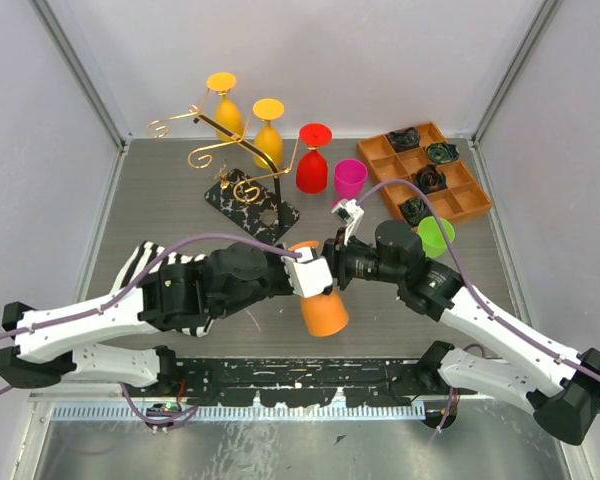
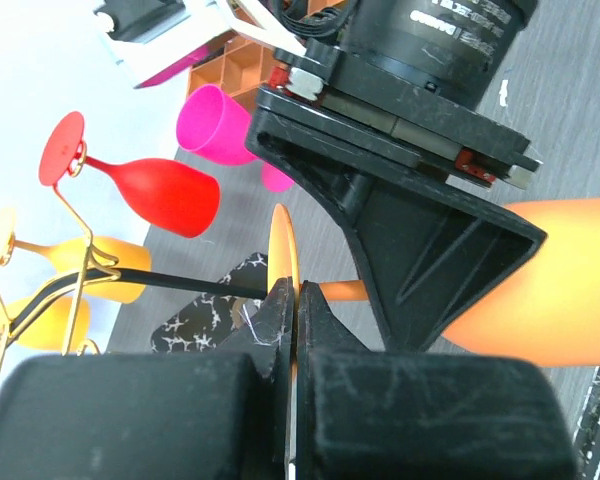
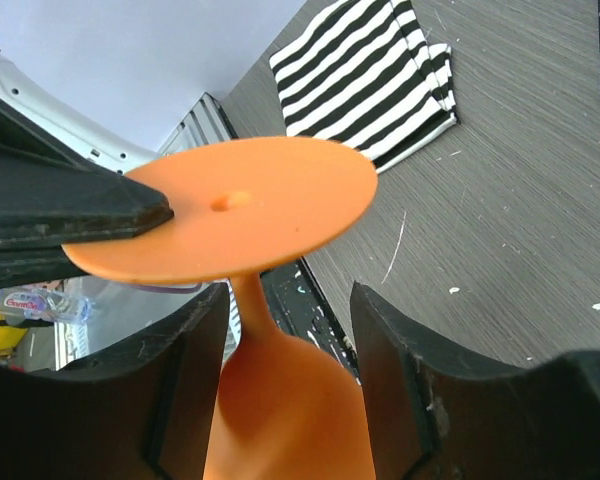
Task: Place the wine glass upside down on the wine glass rack
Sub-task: Turn the wine glass upside down at the wine rack.
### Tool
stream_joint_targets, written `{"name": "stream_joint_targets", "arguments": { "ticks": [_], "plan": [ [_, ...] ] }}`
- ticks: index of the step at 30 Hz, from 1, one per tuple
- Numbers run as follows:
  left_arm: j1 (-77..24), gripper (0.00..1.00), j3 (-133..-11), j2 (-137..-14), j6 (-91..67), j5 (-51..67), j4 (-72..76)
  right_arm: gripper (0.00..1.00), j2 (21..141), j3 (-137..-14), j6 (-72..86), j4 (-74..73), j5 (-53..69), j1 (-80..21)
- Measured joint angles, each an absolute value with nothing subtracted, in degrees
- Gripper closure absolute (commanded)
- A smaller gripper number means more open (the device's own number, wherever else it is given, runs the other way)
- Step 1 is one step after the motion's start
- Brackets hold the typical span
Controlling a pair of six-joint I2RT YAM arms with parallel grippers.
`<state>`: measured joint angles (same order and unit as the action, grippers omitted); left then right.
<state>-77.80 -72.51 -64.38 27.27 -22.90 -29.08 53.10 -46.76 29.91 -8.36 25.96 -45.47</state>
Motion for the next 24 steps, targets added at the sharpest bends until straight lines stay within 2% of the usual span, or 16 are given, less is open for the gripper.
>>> {"name": "stream_joint_targets", "arguments": {
  "ticks": [5, 17, 24],
  "plan": [
    [-77.95, 1.0, -72.66, -65.52, 28.49, -25.8, -28.08, 0.4, 52.29, -45.58, 29.76, -8.21, 25.36, -45.56],
    [-78.37, 1.0, -72.64, -66.22, 29.32, -27.57, -27.7, 0.7, 51.72, -44.88, 28.84, -5.04, 24.47, -45.54],
    [-78.54, 1.0, -72.31, -66.15, 29.3, -28.53, -27.7, 0.81, 52.25, -44.86, 28.84, -2.98, 24.47, -45.54]
  ]
}}
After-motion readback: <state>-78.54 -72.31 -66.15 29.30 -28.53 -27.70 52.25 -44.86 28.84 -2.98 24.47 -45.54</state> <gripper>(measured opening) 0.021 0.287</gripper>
